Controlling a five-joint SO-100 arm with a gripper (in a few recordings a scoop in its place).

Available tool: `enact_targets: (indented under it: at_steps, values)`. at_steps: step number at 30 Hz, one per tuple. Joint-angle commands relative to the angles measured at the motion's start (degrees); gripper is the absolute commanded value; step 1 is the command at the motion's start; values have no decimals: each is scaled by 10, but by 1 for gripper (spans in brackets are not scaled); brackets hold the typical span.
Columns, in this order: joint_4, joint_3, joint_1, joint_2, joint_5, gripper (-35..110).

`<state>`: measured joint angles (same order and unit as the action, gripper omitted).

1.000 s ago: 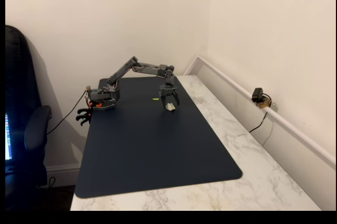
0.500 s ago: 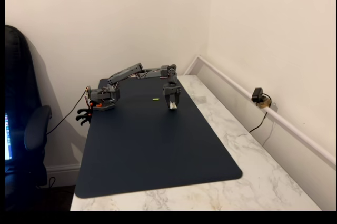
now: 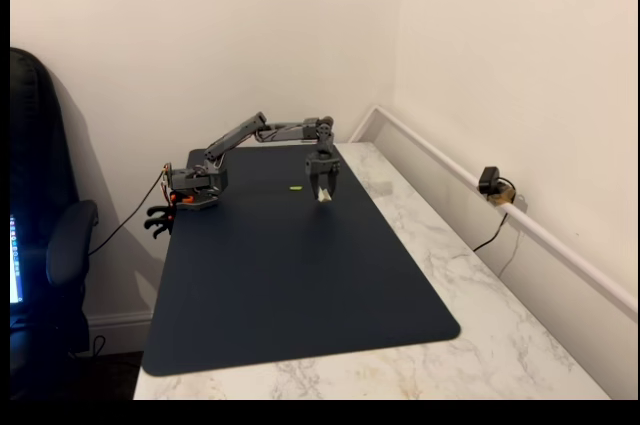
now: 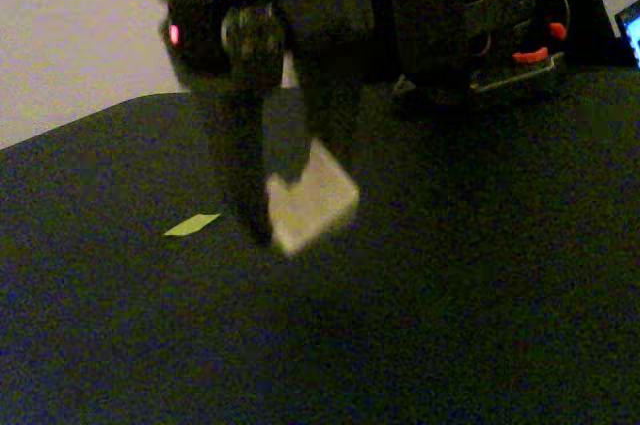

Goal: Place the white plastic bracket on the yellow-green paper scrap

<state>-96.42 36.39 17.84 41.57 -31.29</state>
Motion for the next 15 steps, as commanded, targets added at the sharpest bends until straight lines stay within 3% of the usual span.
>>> enact_targets:
  at_steps: [1,6,15]
  values:
    - [57,188,-10,197,-20,0]
    - [130,378,-38,316,-38,0]
    - [210,546,-123,394,-71,0]
